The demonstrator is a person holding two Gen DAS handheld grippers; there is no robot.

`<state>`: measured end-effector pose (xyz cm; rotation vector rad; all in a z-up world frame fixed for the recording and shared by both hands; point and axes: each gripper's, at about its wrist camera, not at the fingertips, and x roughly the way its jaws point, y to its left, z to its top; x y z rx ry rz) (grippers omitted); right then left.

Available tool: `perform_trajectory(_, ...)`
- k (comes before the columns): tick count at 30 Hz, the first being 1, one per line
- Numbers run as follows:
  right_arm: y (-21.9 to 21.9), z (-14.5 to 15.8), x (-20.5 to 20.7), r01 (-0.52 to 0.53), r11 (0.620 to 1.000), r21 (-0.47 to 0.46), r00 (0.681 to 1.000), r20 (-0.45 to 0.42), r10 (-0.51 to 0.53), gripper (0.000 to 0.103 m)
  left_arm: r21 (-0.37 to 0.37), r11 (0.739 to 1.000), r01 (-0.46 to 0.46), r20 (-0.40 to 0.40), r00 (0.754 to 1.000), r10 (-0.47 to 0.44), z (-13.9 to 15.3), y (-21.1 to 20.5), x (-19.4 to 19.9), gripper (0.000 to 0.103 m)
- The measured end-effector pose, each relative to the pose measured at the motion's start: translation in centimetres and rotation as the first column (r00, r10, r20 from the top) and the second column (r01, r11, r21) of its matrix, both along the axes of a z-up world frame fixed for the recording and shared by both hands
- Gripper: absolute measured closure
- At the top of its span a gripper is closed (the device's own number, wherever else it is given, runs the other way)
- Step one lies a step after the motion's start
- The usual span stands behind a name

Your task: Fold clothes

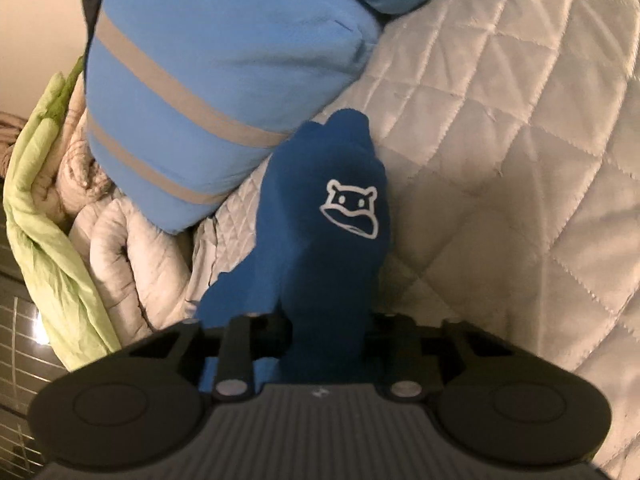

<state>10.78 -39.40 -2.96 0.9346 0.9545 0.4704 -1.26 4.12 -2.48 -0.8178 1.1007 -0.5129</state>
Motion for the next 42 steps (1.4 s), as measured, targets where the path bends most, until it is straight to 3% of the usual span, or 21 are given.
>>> perform_trajectory(7, 1.2, 4.8, -2.0, 0.024, 0.992, -0.123, 0.991, 0.134, -0.007, 0.078, 0.084, 0.996, -0.024, 0.094, 0.995, 0.016, 4.1, -1.1, -1.7, 0.079)
perform_trajectory(15, 1.3, 10.0, -4.1, 0.045, 0.997, -0.066, 0.971, 0.236, -0.028, 0.079, 0.106, 0.99, -0.092, 0.193, 0.979, 0.07, 10.3, 0.5, -2.7, 0.08)
perform_trajectory(19, 3.3, 15.0, -3.1, 0.017, 0.999, -0.043, 0.949, 0.314, -0.003, 0.079, 0.106, 0.983, -0.149, 0.262, 0.958, 0.117, 14.7, 3.0, -2.3, 0.079)
perform_trajectory(22, 5.6, 19.4, -1.2, -0.006, 0.998, -0.058, 0.921, 0.388, 0.028, 0.079, 0.124, 0.972, -0.198, 0.305, 0.94, 0.153, 17.7, 5.2, -0.6, 0.073)
perform_trajectory(24, 7.8, 21.9, 1.2, 0.028, 0.992, -0.119, 0.893, 0.449, 0.029, 0.072, 0.201, 0.947, -0.25, 0.322, 0.93, 0.177, 17.9, 5.9, 1.6, 0.058)
perform_trajectory(26, 10.0, 22.4, 3.2, 0.108, 0.964, -0.245, 0.897, 0.442, 0.012, 0.013, 0.295, 0.901, -0.318, 0.338, 0.917, 0.213, 17.8, 6.4, 3.5, 0.035)
perform_trajectory(27, 11.1, 22.5, 4.2, 0.147, 0.94, -0.309, 0.901, 0.434, 0.002, 0.003, 0.381, 0.839, -0.388, 0.34, 0.903, 0.263, 17.3, 6.4, 3.9, 0.034)
perform_trajectory(29, 12.8, 22.3, 5.1, 0.183, 0.894, -0.408, 0.906, 0.422, 0.008, 0.0, 0.515, 0.715, -0.472, 0.396, 0.871, 0.29, 16.6, 5.7, 3.7, 0.034)
perform_trajectory(30, 13.1, 21.9, 4.7, 0.167, 0.885, -0.434, 0.908, 0.418, 0.034, 0.0, 0.555, 0.683, -0.476, 0.427, 0.867, 0.257, 16.2, 5.3, 3.2, 0.034)
perform_trajectory(31, 13.4, 21.4, 4.3, 0.152, 0.875, -0.46, 0.908, 0.414, 0.059, 0.0, 0.577, 0.671, -0.466, 0.439, 0.869, 0.226, 15.8, 5.0, 2.6, 0.034)
perform_trajectory(37, 12.1, 17.2, -0.4, 0.099, 0.782, -0.616, 0.908, 0.377, 0.182, 0.0, 0.596, 0.67, -0.443, 0.442, 0.877, 0.186, 14.7, 4.2, -0.9, 0.034)
perform_trajectory(42, 9.5, 16.1, -5.7, 0.145, 0.696, -0.704, 0.884, 0.408, 0.228, 0.0, 0.626, 0.649, -0.433, 0.475, 0.871, 0.123, 15.5, 2.6, -3.3, 0.034)
